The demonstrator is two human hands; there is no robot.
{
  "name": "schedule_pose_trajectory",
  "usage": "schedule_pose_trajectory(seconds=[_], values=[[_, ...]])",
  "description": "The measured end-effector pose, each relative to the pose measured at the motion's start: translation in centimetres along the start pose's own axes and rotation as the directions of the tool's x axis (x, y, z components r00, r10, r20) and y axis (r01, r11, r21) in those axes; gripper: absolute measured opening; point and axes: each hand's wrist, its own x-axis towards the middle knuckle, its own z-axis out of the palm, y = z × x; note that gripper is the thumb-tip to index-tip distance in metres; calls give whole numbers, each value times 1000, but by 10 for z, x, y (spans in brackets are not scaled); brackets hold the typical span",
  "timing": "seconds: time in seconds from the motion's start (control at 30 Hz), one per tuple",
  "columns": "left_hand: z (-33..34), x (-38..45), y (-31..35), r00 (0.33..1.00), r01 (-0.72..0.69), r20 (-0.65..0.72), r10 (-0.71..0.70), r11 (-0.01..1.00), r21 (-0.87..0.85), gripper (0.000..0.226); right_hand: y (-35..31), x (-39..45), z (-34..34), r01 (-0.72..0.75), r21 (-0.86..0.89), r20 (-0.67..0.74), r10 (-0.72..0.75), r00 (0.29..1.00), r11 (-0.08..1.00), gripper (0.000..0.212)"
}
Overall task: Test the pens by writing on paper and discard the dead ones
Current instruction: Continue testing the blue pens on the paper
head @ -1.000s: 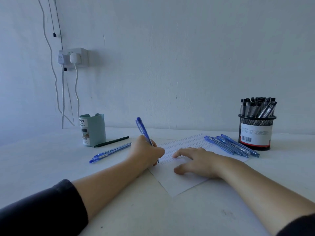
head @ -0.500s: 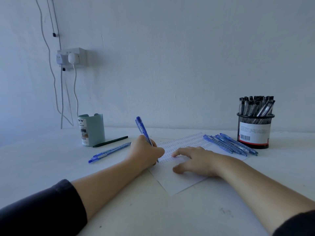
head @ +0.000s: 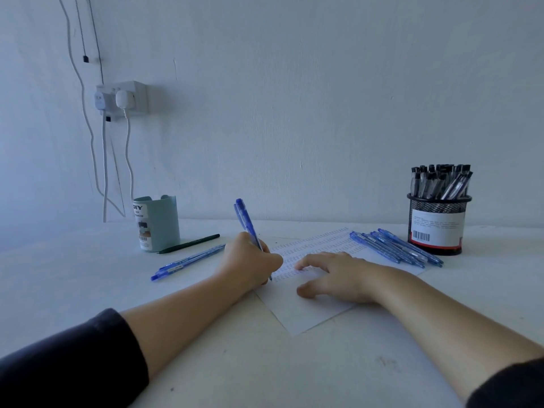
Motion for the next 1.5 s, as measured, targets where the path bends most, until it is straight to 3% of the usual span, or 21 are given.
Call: schedule_pose_trajectory(seconds=[0.4,0.83,1.0,1.1,1.23,1.43,1.5], values=[[1,-1,-1,1000,-10,-4,10,1000,3,5,1,0,0,-7,4,-3,7,1000,1000,48],[2,-3,0,999,-46,5,46,999,19,18,1,0,0,9,-3,3,-9,1000,1000,48],[2,-2,0,999,-44,15,43,998,44,17,1,1,1,-10,-3,1,10,1000,1000,64],[1,-2,0,999,-45,8,44,998,36,16,2,3,1,6,4,0,-6,1000,1000,55],[2,-2,-1,999,-44,4,44,999,20,16,0,0,0,-12,11,0,12,1000,1000,63],[1,-3,0,999,-40,10,39,999,22,14,-2,-4,0,-8,5,-1,8,1000,1000,50],[-1,-2,0,1000,-30,-4,30,997,-69,18,-4,-7,-2,0,1,1,0,1000,1000,48]])
